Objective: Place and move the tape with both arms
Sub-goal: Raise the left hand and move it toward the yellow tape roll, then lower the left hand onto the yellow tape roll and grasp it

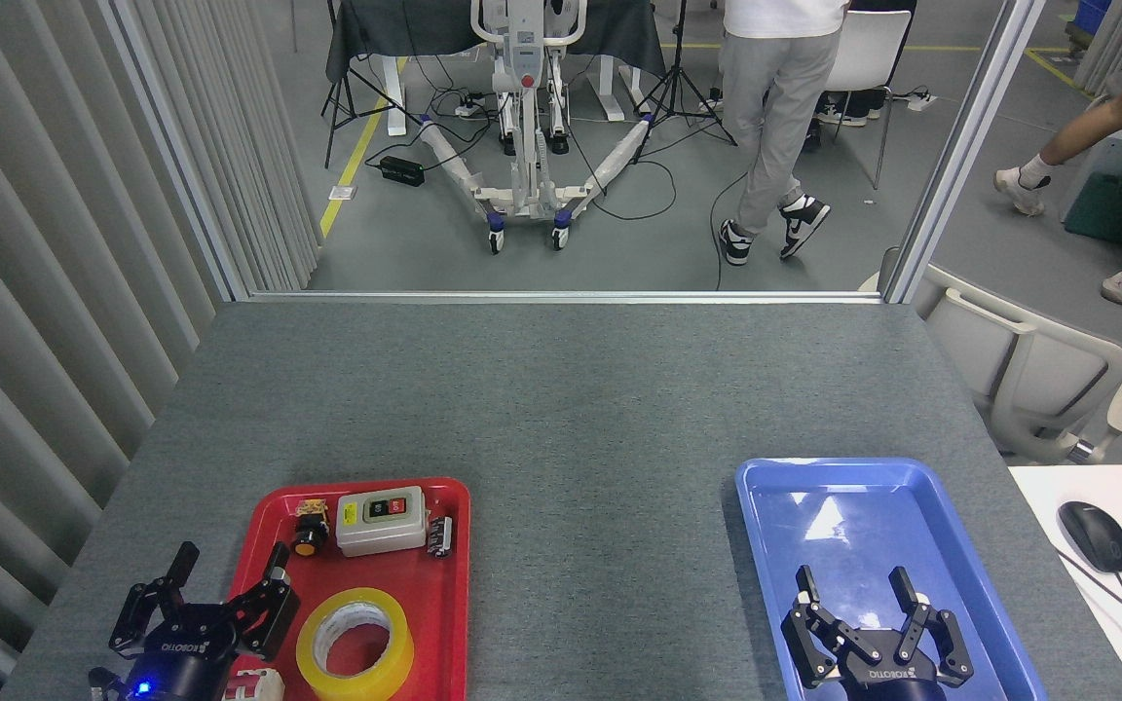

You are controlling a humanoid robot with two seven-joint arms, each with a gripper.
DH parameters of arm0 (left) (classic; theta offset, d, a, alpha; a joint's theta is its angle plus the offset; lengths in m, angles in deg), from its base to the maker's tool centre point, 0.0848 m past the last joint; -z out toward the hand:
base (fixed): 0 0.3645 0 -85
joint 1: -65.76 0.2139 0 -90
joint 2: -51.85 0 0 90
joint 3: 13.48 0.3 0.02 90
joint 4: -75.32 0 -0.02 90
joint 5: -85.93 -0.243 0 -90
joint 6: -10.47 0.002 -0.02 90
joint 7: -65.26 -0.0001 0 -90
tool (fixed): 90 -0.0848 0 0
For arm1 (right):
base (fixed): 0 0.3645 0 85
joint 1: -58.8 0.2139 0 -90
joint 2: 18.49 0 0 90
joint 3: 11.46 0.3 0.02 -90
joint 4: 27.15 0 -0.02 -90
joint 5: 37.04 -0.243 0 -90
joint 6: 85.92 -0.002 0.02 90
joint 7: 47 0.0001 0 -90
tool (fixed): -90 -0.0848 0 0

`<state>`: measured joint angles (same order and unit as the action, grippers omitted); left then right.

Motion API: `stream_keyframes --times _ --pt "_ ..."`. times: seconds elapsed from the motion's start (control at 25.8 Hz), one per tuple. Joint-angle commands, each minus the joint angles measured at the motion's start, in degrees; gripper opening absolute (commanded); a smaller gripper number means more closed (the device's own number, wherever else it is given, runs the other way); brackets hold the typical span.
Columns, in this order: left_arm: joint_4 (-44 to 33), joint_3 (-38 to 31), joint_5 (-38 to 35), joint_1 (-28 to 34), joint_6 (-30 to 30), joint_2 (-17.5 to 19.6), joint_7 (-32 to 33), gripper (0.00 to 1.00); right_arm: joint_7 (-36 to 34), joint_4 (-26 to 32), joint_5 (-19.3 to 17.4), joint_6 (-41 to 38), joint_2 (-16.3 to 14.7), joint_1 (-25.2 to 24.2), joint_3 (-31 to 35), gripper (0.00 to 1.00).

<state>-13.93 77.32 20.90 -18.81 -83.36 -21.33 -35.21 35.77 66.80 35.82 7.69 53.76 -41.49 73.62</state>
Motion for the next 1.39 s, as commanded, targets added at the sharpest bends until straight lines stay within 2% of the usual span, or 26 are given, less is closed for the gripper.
stream_keyframes --times 0.0,0.58,0.77,0.89,1.05,1.24,1.35 --pt "0.13 -0.45 0.34 0.02 0.23 -0.03 0.01 1.00 0.02 0.00 0.00 -0.01 0.00 0.00 0.00 1.00" --pt "-1.01 -0.27 0.87 -0.07 2.60 0.06 0.18 1.00 0.11 0.00 0.00 -0.01 0.09 0.00 0.00 1.00" --pt "-1.19 -0.01 1.40 -1.30 0.84 1.64 0.45 1.00 0.02 0.00 0.09 -0.01 0.26 0.00 0.00 1.00" --pt "-1.01 0.08 6.23 -2.71 -1.27 3.84 1.85 1.00 0.20 -0.09 0.09 -0.01 0.18 0.09 0.00 1.00" --pt "-0.92 2.01 15.81 -5.52 -1.27 8.14 9.59 1.00 0.20 -0.09 0.09 -0.01 0.18 0.09 0.00 1.00" --pt "-1.01 9.92 18.01 -12.37 -2.32 16.14 23.39 1.00 0.20 0.00 0.88 0.17 0.44 0.09 0.00 1.00" --pt "-0.75 11.59 20.56 -16.07 -7.24 19.48 35.42 1.00 0.20 0.00 0.97 0.17 0.44 0.09 0.00 1.00"
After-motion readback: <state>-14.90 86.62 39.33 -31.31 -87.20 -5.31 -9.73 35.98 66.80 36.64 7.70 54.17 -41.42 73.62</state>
